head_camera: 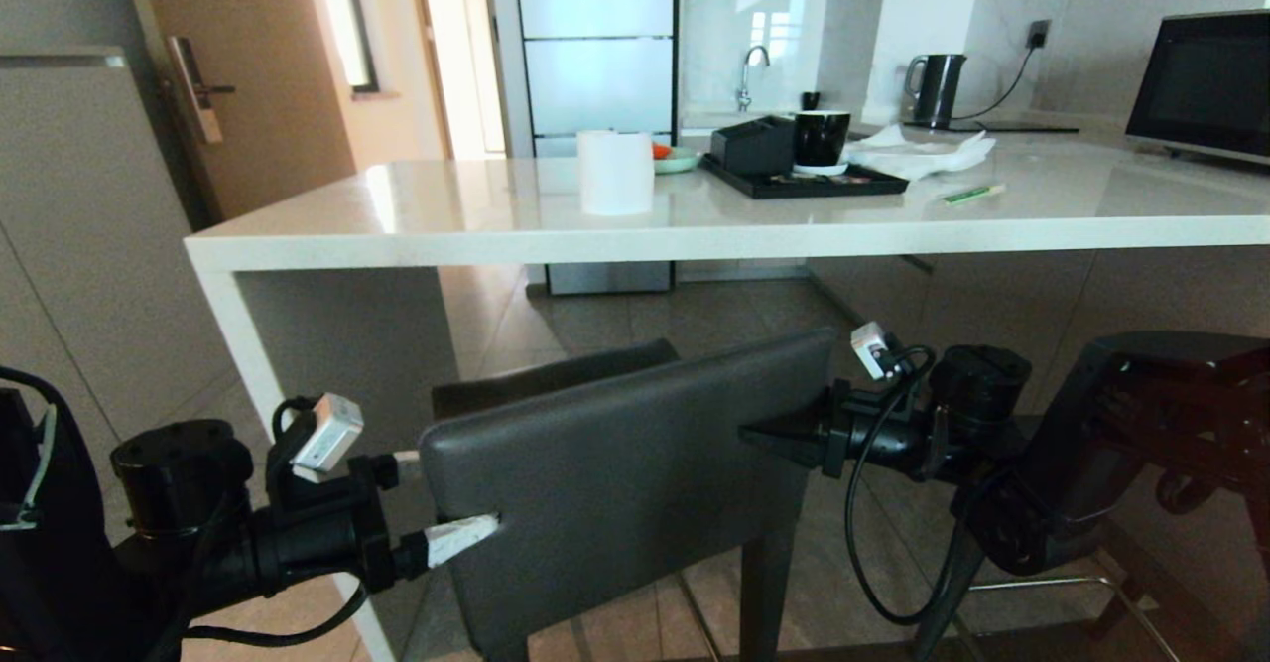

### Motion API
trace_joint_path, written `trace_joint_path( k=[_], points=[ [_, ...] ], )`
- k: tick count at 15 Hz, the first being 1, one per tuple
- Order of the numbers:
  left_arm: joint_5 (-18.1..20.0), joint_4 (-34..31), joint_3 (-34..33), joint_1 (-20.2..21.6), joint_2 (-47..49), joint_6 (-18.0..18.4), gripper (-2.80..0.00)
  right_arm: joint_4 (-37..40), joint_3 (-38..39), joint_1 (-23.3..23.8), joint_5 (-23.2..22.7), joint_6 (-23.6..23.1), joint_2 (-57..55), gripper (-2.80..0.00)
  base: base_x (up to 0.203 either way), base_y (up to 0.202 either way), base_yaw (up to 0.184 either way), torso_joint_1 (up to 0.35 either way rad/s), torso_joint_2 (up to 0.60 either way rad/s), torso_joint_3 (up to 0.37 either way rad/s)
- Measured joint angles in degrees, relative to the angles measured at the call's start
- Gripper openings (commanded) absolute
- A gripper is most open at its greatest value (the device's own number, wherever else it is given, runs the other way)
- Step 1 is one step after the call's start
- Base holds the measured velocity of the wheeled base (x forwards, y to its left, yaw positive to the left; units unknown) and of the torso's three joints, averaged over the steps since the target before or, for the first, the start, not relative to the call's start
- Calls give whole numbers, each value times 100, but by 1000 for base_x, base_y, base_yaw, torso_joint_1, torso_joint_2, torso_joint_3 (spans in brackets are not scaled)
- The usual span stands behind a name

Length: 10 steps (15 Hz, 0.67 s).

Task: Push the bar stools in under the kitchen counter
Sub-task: Pull the gray chair out from under the dining table

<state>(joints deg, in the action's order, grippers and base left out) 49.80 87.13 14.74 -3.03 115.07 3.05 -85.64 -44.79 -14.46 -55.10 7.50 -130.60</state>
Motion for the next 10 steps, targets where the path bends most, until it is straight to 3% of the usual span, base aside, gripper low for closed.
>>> trace_joint_path(
  k=[4, 8, 10],
  points=[
    [-132, 0, 726, 311, 573, -81, 0, -60, 318, -97, -101, -78, 185, 0, 0, 0, 0, 0, 0, 0],
    [-36, -33, 1263, 371, 777, -627, 0, -41, 542, -249, -74, -116, 399, 0, 0, 0, 0, 0, 0, 0],
    [124, 20, 1273, 325, 733, -663, 0, -72, 497, -192, -105, -113, 401, 0, 0, 0, 0, 0, 0, 0]
  ],
)
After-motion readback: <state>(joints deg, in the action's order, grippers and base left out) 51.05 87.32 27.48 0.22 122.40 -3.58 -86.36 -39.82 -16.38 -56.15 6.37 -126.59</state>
